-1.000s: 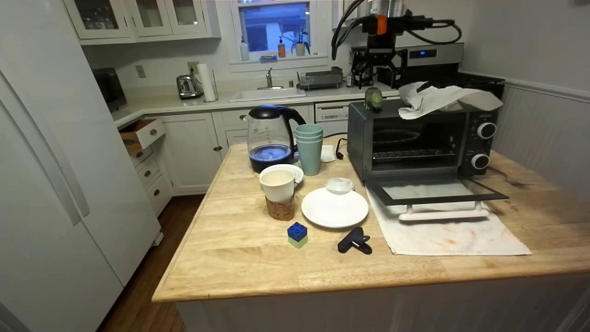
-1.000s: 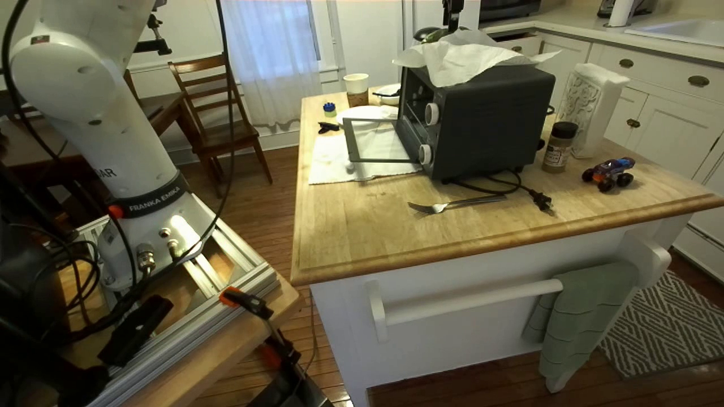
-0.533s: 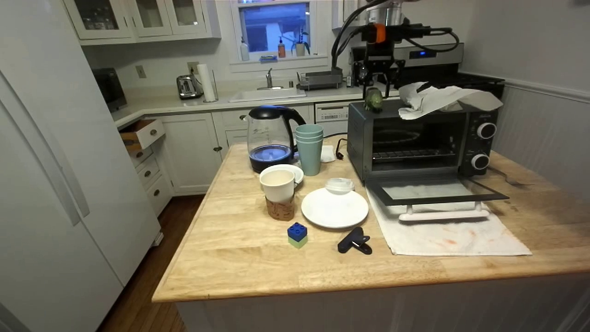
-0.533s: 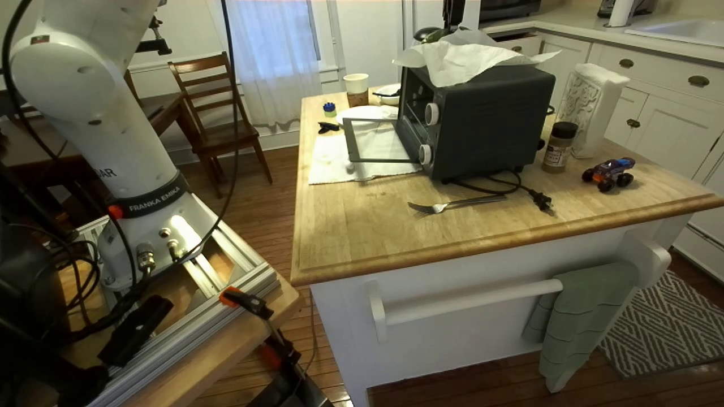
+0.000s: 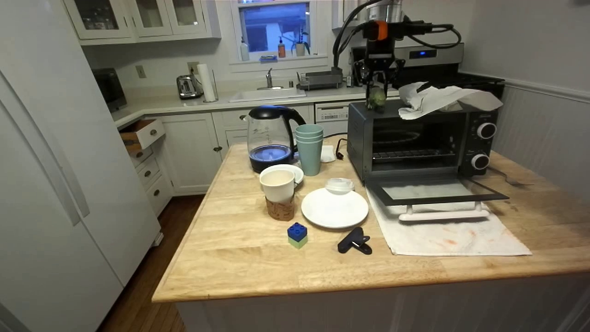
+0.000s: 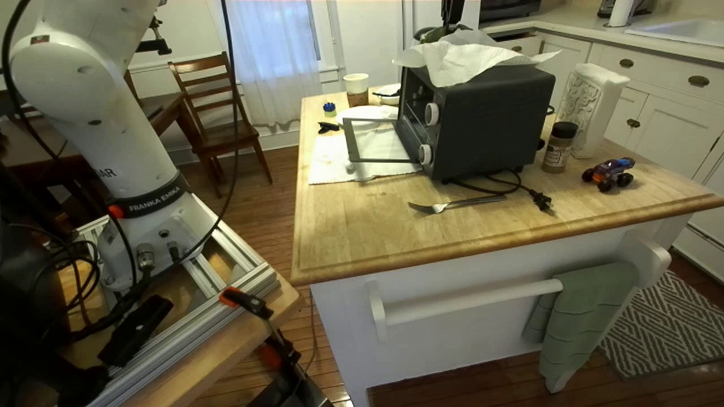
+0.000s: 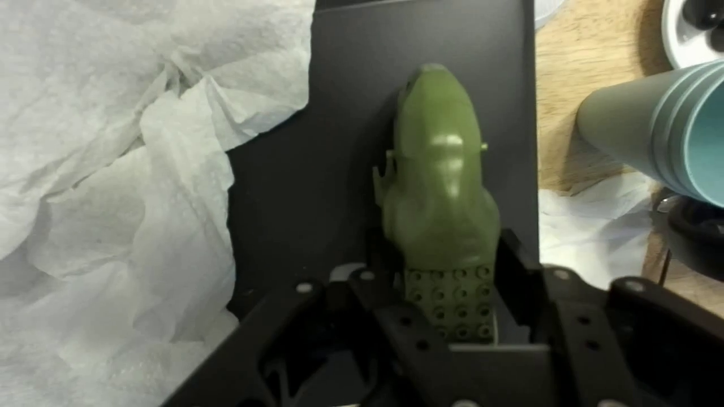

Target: Remove the green reptile toy from the oven top and put it on a paper plate

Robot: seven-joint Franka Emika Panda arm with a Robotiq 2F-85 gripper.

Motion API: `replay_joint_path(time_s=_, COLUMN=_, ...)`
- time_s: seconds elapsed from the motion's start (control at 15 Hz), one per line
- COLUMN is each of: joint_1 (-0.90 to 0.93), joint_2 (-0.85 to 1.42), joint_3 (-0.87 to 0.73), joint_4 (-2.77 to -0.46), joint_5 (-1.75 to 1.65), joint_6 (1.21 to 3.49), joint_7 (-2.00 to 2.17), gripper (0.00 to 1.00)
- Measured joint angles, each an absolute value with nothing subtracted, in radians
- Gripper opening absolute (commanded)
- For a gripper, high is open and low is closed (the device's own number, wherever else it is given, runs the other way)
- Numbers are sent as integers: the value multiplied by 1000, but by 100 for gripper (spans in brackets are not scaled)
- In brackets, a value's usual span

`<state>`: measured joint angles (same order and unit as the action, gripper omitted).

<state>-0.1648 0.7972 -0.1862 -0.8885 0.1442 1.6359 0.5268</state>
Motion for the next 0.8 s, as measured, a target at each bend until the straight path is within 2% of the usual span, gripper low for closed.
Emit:
replay_joint_path(time_s=0.4, joint_1=-153, joint_2=721, joint_3=-111, joint_4=-874, joint_5=154, joint_6=1408, joint_7=393, gripper=24)
replay_joint_path(time_s=0.8, joint_1=-129, joint_2=659, joint_3=-8, joint_4=-889, joint_5=177, joint_6=1391, joint_7=210, gripper=24)
